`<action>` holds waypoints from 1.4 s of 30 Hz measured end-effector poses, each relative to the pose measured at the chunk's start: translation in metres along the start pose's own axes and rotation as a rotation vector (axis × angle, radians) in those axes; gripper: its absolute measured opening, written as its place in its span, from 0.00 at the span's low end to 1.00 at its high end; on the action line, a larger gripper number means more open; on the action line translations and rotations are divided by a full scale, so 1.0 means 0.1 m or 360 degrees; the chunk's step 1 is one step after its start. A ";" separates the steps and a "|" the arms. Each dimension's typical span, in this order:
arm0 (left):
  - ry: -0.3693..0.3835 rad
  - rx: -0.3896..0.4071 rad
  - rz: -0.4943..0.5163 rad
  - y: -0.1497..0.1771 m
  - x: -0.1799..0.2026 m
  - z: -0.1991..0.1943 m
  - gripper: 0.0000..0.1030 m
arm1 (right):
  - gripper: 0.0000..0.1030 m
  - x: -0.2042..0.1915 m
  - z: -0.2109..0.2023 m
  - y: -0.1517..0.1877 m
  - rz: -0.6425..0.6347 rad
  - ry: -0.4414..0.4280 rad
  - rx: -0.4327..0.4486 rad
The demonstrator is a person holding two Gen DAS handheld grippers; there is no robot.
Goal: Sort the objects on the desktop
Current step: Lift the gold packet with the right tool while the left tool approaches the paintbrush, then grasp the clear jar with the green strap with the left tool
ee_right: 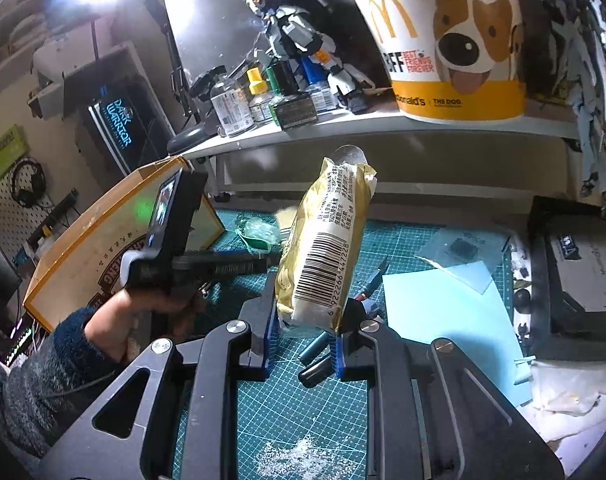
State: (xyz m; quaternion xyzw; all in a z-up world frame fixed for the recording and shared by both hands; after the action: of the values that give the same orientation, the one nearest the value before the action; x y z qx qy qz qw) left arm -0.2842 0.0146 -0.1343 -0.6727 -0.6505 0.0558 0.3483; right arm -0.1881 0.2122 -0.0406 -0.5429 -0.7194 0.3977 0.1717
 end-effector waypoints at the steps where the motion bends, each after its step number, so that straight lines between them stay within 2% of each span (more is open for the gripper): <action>1: 0.0005 -0.0002 0.0007 0.03 0.04 -0.03 0.71 | 0.19 0.01 -0.01 0.00 0.0003 0.0003 0.0002; 2: -0.0008 0.0007 0.0014 0.05 0.07 -0.06 0.71 | 0.19 0.03 -0.02 0.00 0.0009 0.0008 0.0000; 5: -0.0245 0.0129 0.0051 -0.04 -0.05 -0.22 0.71 | 0.19 0.06 -0.03 0.02 0.0005 0.0031 -0.0010; 8: -0.0517 0.0168 0.0149 -0.18 -0.22 -0.29 0.71 | 0.19 0.08 -0.03 0.03 0.0003 0.0042 -0.0015; 9: -0.0534 0.0173 0.0148 -0.19 -0.26 -0.29 0.71 | 0.19 0.08 -0.03 0.03 0.0005 0.0040 -0.0014; 12: -0.0471 0.0173 0.0066 -0.24 -0.37 -0.22 0.71 | 0.19 0.04 -0.01 0.03 -0.0015 0.0028 -0.0010; 16: -0.0417 0.0148 0.0039 -0.30 -0.38 -0.08 0.71 | 0.19 0.00 0.02 0.03 -0.0033 0.0006 -0.0022; 18: -0.0349 0.0159 -0.0068 -0.35 -0.44 -0.05 0.71 | 0.19 -0.02 0.04 0.04 -0.0052 0.0015 -0.0031; 21: -0.0341 0.0194 -0.0154 -0.37 -0.45 -0.04 0.71 | 0.20 -0.03 0.06 0.05 -0.0047 0.0007 -0.0035; 23: -0.0386 0.0196 -0.0080 -0.34 -0.34 -0.04 0.71 | 0.20 -0.02 0.06 0.05 -0.0045 0.0004 -0.0035; 26: -0.0498 0.0204 0.0209 -0.32 -0.14 0.00 0.71 | 0.20 -0.02 0.07 0.06 -0.0052 0.0000 -0.0044; 28: -0.0560 0.0208 0.0345 -0.33 -0.04 0.04 0.72 | 0.20 -0.01 0.08 0.06 -0.0051 0.0000 -0.0047; 30: -0.0538 0.0188 0.0403 -0.36 0.00 0.08 0.72 | 0.20 -0.01 0.08 0.07 -0.0047 -0.0006 -0.0048; 36: -0.0369 0.0145 0.0302 -0.38 -0.11 0.13 0.71 | 0.20 -0.01 0.08 0.08 -0.0038 -0.0030 -0.0053; 37: -0.0360 0.0143 0.0290 -0.37 -0.13 0.11 0.69 | 0.20 -0.01 0.08 0.08 -0.0038 -0.0029 -0.0054; 38: -0.0373 0.0141 0.0286 -0.33 -0.13 0.10 0.53 | 0.20 -0.01 0.08 0.08 -0.0037 -0.0027 -0.0053; 40: -0.0391 0.0138 0.0279 -0.27 -0.12 0.08 0.51 | 0.20 0.01 0.08 0.08 -0.0032 -0.0026 -0.0053; 42: -0.0353 0.0149 0.0269 -0.27 -0.05 0.13 0.51 | 0.20 0.01 0.07 0.08 -0.0031 -0.0022 -0.0052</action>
State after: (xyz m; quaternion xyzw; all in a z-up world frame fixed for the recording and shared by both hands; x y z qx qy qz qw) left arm -0.3140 0.0131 -0.1312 -0.6978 -0.6227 0.1892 0.2993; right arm -0.1879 0.2114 -0.0514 -0.5358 -0.7323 0.3880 0.1617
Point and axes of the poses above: each gripper's, at about its wrist camera, not at the fingertips, and z roughly the way its jaws point, x to its right, y to its underside, the point moved 4 cm from there along z, roughly the way its jaws point, and after that the axes turned 12 degrees about y, right-handed, at the moved point
